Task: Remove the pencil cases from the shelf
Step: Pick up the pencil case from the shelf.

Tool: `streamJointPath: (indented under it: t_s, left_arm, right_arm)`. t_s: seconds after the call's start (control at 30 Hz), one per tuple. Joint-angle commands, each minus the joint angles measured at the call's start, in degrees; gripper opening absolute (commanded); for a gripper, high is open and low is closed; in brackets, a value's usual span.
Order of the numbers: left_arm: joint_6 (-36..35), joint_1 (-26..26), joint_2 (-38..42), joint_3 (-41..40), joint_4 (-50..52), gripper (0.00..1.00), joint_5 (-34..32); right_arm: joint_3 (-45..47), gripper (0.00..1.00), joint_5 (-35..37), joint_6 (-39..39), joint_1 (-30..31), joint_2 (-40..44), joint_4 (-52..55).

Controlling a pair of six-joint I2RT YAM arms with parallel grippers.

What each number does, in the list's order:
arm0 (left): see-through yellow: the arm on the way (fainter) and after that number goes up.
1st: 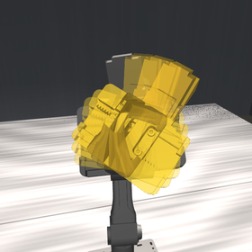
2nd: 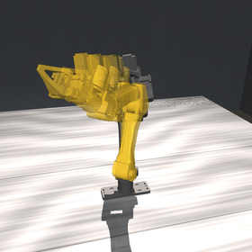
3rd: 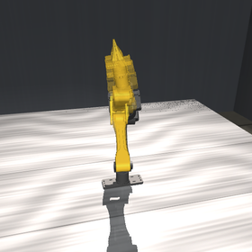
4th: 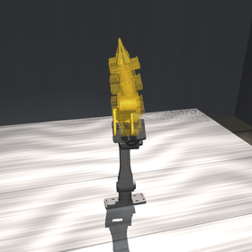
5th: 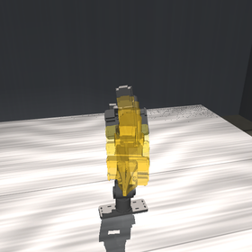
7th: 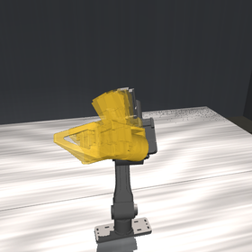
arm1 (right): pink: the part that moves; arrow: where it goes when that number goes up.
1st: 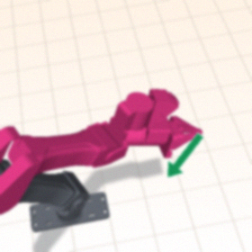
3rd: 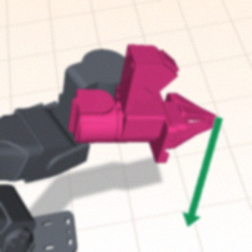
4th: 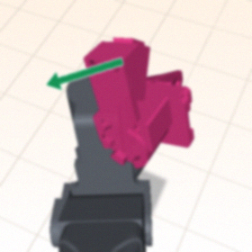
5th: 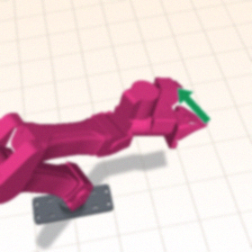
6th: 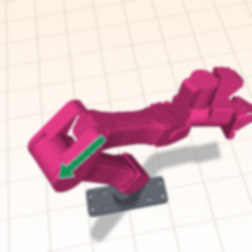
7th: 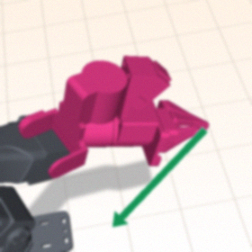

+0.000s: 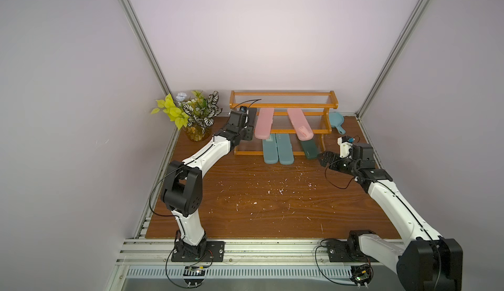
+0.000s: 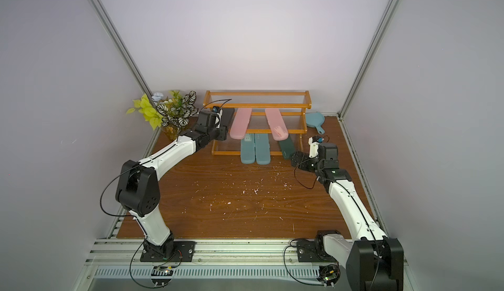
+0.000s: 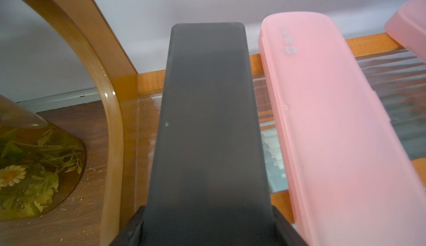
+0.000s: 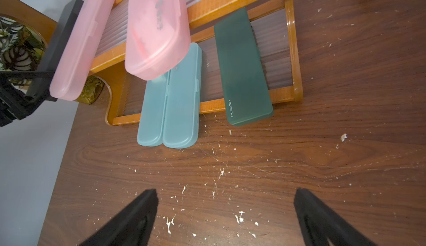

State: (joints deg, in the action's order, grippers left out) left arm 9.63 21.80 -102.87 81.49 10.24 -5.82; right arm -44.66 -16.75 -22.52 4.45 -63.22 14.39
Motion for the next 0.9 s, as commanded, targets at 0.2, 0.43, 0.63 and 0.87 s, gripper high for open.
streamJointPath:
  t_s: [0.2, 0.43, 0.63, 0.87]
  left_arm:
    - [0.5, 0.8, 3.7, -1.9, -1.0, 0.57, -0.7]
    - [1.5, 1.6, 10.5, -7.9, -2.0, 0.54, -1.1]
    - [1.8, 4.3, 17.8, -14.5, -1.7, 0.52, -3.6]
    - [5.4, 7.5, 29.1, -23.7, -0.7, 0.51, -6.2]
  right_arm:
    - [-2.0, 0.99, 0.0, -0.3, 0.3, 0.4, -1.3]
    - [-2.6, 0.99, -0.5, -0.1, 0.3, 0.7, -1.4]
    - [-3.1, 0.99, -1.1, 0.4, 0.3, 0.8, -1.2]
    - [-3.3, 0.99, -2.9, 1.0, 0.3, 1.6, -0.8]
